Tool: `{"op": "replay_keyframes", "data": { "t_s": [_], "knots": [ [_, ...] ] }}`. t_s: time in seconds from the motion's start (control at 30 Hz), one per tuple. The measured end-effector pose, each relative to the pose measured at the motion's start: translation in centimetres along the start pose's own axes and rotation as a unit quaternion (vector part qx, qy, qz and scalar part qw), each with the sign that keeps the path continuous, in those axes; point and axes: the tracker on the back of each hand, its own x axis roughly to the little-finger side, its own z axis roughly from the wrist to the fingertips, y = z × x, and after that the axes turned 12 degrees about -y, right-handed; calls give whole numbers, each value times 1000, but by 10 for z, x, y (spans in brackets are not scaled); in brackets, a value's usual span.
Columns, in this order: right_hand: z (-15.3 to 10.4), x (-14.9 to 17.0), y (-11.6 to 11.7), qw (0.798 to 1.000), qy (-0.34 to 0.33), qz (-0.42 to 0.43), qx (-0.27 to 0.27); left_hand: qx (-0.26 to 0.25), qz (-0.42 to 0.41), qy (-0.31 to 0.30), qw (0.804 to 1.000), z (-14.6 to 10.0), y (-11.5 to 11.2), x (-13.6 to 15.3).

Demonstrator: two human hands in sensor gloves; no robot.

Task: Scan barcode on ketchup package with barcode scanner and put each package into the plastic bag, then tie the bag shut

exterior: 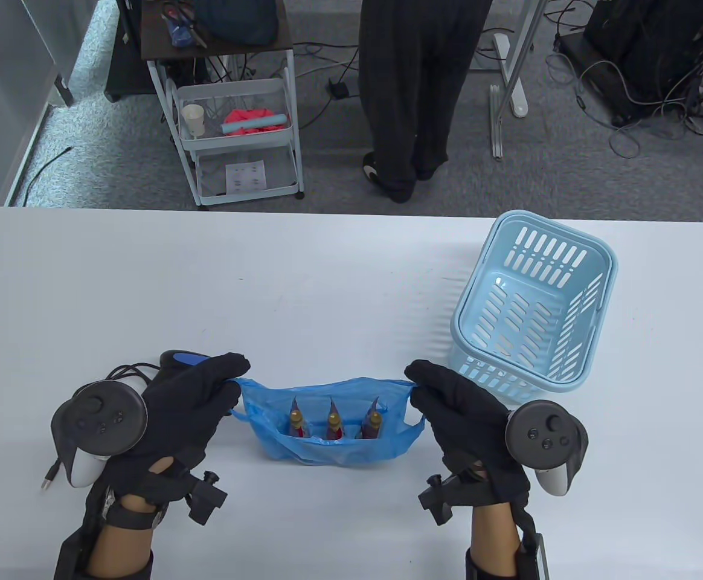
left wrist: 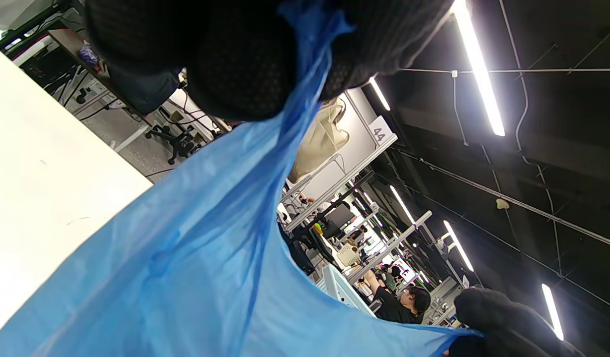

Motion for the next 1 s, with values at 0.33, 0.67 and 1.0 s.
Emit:
{"op": "replay_keyframes", "data": {
  "t_s": [0.33,0.67,1.0],
  "knots": [
    [-1,0,-4,1000,-2,3,7,-10,26,-8,1000,3,3,-11],
    [-2,0,-4,1000,-4,3,7,22,-2,-22,1000,-8,-1,1],
    [-2,0,-4,1000,-2,2,6,75,-41,-26,996,-20,-4,28]
  ]
}}
